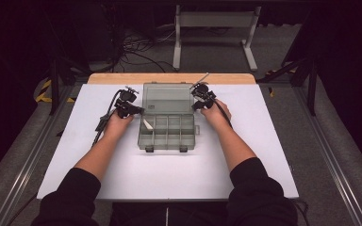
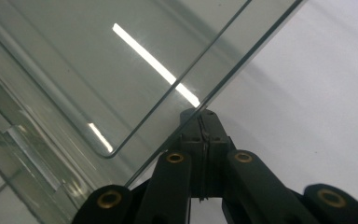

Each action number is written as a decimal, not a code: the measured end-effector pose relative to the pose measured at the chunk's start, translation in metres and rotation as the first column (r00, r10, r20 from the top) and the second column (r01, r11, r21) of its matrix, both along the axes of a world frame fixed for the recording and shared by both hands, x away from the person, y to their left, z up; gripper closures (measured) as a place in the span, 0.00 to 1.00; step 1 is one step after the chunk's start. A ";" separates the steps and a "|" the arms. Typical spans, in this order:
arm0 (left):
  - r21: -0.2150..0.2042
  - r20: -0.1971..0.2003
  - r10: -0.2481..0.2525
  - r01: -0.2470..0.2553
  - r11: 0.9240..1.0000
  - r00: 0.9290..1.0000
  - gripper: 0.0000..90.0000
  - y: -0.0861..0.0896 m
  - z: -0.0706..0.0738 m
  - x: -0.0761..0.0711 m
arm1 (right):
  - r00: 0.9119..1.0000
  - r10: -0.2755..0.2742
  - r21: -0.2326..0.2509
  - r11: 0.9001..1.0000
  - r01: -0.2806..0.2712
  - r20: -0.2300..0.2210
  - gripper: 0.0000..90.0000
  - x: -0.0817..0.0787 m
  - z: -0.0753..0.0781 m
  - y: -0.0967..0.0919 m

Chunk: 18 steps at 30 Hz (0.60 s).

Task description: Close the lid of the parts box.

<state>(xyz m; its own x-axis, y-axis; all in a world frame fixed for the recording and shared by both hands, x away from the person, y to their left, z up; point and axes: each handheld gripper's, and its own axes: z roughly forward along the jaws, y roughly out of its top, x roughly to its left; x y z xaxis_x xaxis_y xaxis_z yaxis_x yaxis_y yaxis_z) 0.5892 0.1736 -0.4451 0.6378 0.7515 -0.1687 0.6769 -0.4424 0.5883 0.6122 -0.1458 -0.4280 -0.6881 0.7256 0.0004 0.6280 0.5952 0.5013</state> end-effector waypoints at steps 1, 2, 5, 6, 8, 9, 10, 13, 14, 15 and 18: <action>0.000 0.000 0.000 0.000 1.000 1.000 1.00 0.000 0.000 0.000 | 1.000 -0.005 0.009 1.000 0.005 0.000 1.00 0.000 0.001 -0.001; 0.003 0.009 0.001 -0.001 1.000 1.000 1.00 0.000 0.001 -0.001 | 1.000 -0.006 0.016 1.000 0.006 0.007 1.00 0.000 0.002 -0.001; 0.000 0.016 0.002 -0.002 1.000 1.000 1.00 -0.001 0.003 -0.001 | 1.000 -0.004 0.019 1.000 0.004 0.019 1.00 -0.001 0.005 -0.002; -0.002 0.021 0.003 -0.003 1.000 1.000 1.00 -0.001 0.004 -0.001 | 1.000 -0.005 0.019 1.000 0.004 0.026 1.00 -0.001 0.006 -0.003; -0.004 0.032 0.003 -0.003 1.000 0.999 1.00 0.000 0.007 -0.002 | 0.999 -0.005 0.023 1.000 0.004 0.035 1.00 -0.002 0.008 -0.003; -0.006 0.035 0.006 -0.006 1.000 0.999 1.00 0.000 0.007 -0.002 | 0.999 -0.009 0.027 1.000 0.008 0.041 1.00 -0.002 0.009 -0.003; -0.010 0.037 0.010 -0.009 1.000 0.999 1.00 0.001 0.008 -0.002 | 0.999 -0.011 0.030 1.000 0.009 0.043 1.00 -0.003 0.010 -0.003; -0.013 0.040 0.014 -0.014 1.000 0.999 1.00 0.003 0.009 -0.002 | 0.998 -0.003 0.034 0.999 0.001 0.058 1.00 -0.005 0.014 -0.001; -0.010 0.044 0.014 -0.014 1.000 0.999 1.00 0.003 0.010 -0.002 | 0.998 0.001 0.032 0.999 -0.003 0.064 1.00 -0.005 0.015 -0.001; -0.011 0.045 0.015 -0.015 1.000 0.999 1.00 0.004 0.011 -0.003 | 0.998 0.001 0.031 1.000 -0.003 0.069 1.00 -0.005 0.016 0.000; -0.018 0.056 0.018 -0.017 1.000 0.998 1.00 0.005 0.012 -0.003 | 0.997 0.001 0.034 0.999 -0.004 0.078 1.00 -0.006 0.017 0.000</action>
